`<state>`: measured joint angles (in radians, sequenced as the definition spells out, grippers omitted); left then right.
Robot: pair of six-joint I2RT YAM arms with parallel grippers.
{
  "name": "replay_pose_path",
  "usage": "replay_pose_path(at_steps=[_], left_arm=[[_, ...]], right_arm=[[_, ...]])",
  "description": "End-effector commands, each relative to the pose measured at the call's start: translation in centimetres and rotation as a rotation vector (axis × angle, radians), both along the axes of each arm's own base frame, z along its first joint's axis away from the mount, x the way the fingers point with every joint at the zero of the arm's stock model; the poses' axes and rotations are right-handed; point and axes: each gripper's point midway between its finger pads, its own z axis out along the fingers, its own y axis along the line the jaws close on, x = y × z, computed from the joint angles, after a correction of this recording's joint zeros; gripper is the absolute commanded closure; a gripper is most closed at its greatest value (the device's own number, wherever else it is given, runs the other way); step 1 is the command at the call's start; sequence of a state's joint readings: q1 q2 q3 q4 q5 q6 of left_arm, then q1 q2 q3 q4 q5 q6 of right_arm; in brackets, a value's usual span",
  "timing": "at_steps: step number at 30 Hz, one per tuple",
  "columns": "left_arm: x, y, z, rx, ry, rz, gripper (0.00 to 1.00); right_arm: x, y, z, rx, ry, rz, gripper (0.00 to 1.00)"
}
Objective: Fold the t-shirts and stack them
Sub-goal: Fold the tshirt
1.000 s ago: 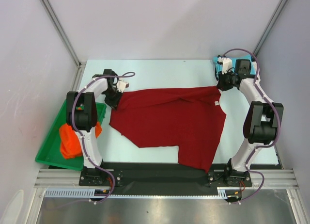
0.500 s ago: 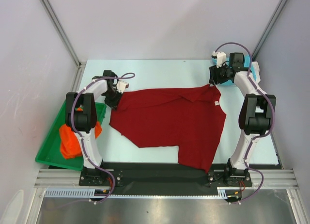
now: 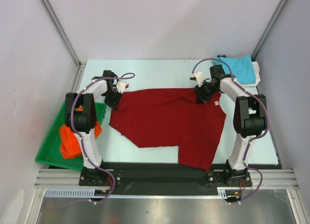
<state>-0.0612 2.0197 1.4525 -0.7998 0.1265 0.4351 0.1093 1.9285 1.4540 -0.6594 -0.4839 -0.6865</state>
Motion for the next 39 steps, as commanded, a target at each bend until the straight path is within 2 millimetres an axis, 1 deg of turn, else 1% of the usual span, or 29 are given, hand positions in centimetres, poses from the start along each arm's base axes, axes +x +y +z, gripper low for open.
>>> replay_pose_path(at_steps=[1, 2, 4, 5, 8, 10, 12, 15, 21, 29, 34, 35, 37, 38, 39], left_arm=[[1.0, -0.7, 3.1, -0.041, -0.068, 0.004, 0.91], [0.9, -1.1, 3.5, -0.058, -0.063, 0.005, 0.90], [1.1, -2.7, 4.6, -0.118, -0.073, -0.024, 0.90], [0.9, -3.1, 4.7, -0.124, -0.069, -0.031, 0.90], [0.4, -4.9, 5.5, -0.165, -0.081, -0.090, 0.90], [-0.3, -5.8, 5.4, -0.169, -0.074, -0.113, 0.89], [-1.1, -6.5, 4.8, -0.164, -0.045, -0.133, 0.89], [-2.0, -6.5, 3.6, -0.155, -0.008, -0.132, 0.89], [-2.5, -5.4, 1.3, -0.091, 0.033, -0.126, 0.89], [-2.3, -5.0, 0.1, -0.075, 0.050, -0.114, 0.89], [-2.2, -4.6, 0.0, -0.062, 0.048, -0.110, 0.89], [-2.2, -4.5, -0.1, -0.061, 0.048, -0.106, 0.89], [-2.2, -4.4, -0.2, -0.063, 0.047, -0.102, 0.89], [-2.3, -4.4, -0.2, -0.062, 0.047, -0.100, 0.89], [-2.3, -4.3, -0.2, -0.061, 0.047, -0.100, 0.89]], right_arm=[[0.9, 0.6, -0.3, -0.017, -0.013, 0.058, 0.60], [1.4, 0.8, -0.1, -0.017, -0.025, 0.059, 0.59], [1.7, 1.0, -0.7, -0.024, -0.016, 0.061, 0.59], [2.1, 1.3, -0.6, -0.026, -0.024, 0.061, 0.58], [2.5, 1.5, -1.1, -0.028, -0.017, 0.065, 0.57], [2.8, 1.8, -1.1, -0.022, -0.017, 0.065, 0.57], [3.1, 2.1, -1.1, -0.018, -0.020, 0.070, 0.56], [2.9, 2.5, -1.3, -0.010, -0.007, 0.081, 0.56], [2.2, 3.2, -1.7, -0.003, 0.013, 0.104, 0.55], [2.6, 3.7, -2.6, -0.032, 0.004, 0.108, 0.56], [2.4, 3.9, -3.5, -0.054, 0.015, 0.116, 0.61], [2.5, 3.9, -3.5, -0.060, 0.012, 0.112, 0.69], [2.4, 3.9, -3.4, -0.065, 0.010, 0.105, 0.76], [2.8, 3.7, -2.8, -0.072, -0.012, 0.095, 0.83], [3.0, 3.6, -2.3, -0.076, -0.030, 0.084, 0.86]])
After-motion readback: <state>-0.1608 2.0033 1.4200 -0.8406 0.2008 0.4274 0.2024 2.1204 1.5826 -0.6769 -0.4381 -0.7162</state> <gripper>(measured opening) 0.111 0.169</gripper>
